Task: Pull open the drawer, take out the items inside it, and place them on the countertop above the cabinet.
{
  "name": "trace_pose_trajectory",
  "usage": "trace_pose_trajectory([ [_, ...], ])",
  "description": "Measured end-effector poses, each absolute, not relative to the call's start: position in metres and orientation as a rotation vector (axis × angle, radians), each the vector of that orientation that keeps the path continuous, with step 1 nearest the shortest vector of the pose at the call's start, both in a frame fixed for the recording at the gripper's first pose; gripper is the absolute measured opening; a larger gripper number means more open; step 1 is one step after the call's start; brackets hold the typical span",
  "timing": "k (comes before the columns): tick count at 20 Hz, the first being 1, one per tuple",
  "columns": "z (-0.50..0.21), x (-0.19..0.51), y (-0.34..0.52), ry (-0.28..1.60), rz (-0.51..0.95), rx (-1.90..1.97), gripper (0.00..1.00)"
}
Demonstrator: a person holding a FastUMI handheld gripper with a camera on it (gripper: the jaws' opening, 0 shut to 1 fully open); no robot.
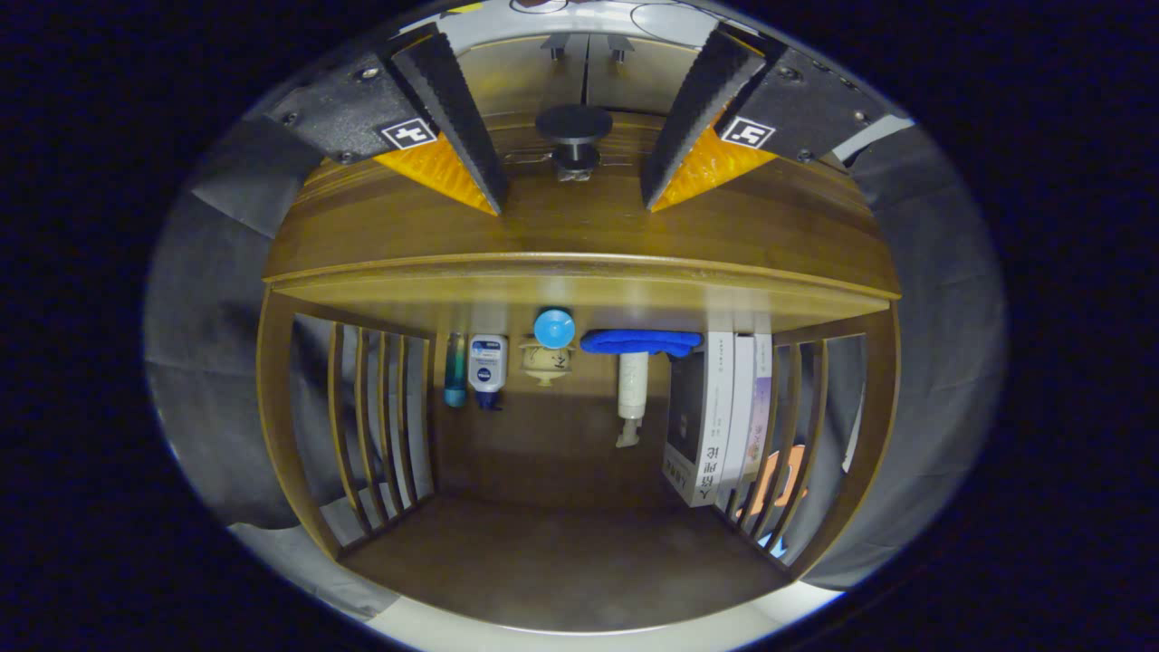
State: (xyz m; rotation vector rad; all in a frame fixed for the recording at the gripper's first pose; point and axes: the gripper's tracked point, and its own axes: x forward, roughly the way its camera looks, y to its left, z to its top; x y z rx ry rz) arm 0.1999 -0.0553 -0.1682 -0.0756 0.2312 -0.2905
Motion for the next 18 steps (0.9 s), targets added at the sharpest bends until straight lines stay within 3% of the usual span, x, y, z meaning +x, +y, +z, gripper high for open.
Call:
trace_pose_trajectory([
  [11, -0.137, 0.173, -0.041, 0.193, -0.134, -0.052, 0.99],
  [18, -0.07, 0.075, -0.005, 0.112, -0.054, -0.004, 0.99],
])
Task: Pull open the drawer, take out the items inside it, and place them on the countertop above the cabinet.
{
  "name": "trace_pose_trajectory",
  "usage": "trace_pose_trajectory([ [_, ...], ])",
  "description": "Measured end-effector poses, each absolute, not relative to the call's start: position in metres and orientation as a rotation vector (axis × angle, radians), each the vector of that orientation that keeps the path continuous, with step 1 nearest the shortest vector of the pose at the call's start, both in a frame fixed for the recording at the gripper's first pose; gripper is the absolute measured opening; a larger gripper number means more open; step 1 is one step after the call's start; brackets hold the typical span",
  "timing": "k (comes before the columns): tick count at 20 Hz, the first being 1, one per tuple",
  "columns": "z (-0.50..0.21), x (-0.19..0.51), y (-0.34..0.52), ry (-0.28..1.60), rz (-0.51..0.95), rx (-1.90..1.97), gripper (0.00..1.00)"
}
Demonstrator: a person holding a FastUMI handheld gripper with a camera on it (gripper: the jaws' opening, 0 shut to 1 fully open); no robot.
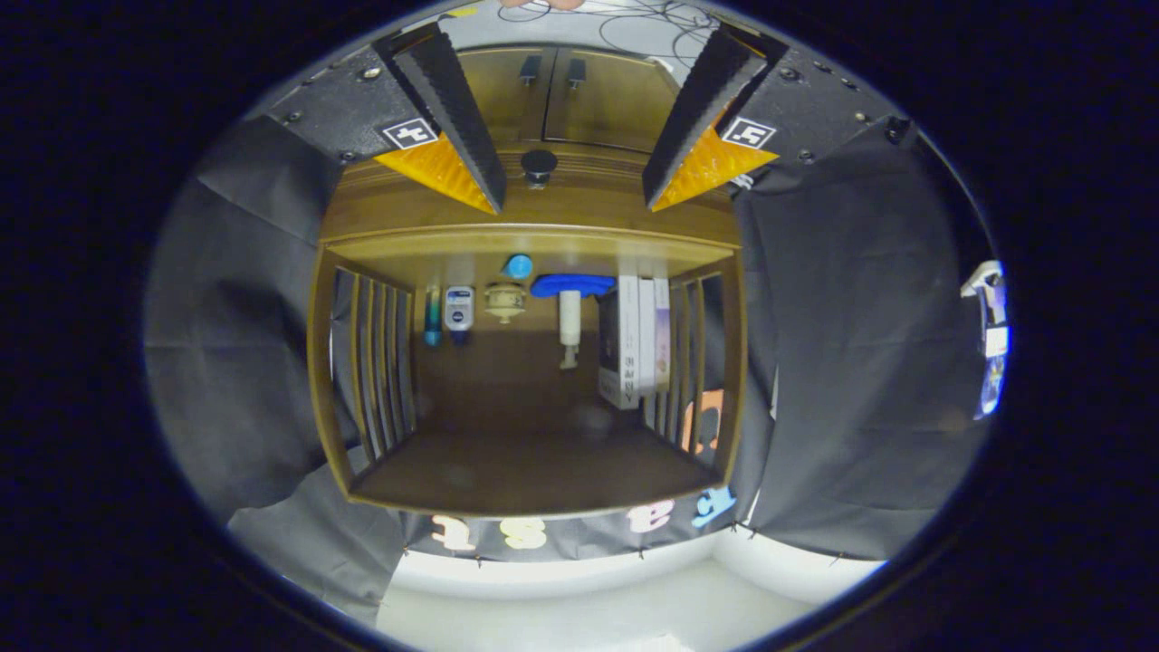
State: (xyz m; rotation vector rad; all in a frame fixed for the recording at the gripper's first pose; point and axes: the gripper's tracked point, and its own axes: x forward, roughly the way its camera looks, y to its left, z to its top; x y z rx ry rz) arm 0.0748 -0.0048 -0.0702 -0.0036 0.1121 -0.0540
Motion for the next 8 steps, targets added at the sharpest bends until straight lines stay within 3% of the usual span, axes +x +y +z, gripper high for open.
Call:
trace_pose_trajectory([
  [8, -0.021, -0.034, 0.01, 0.055, -0.01, 0.064, 0.98],
])
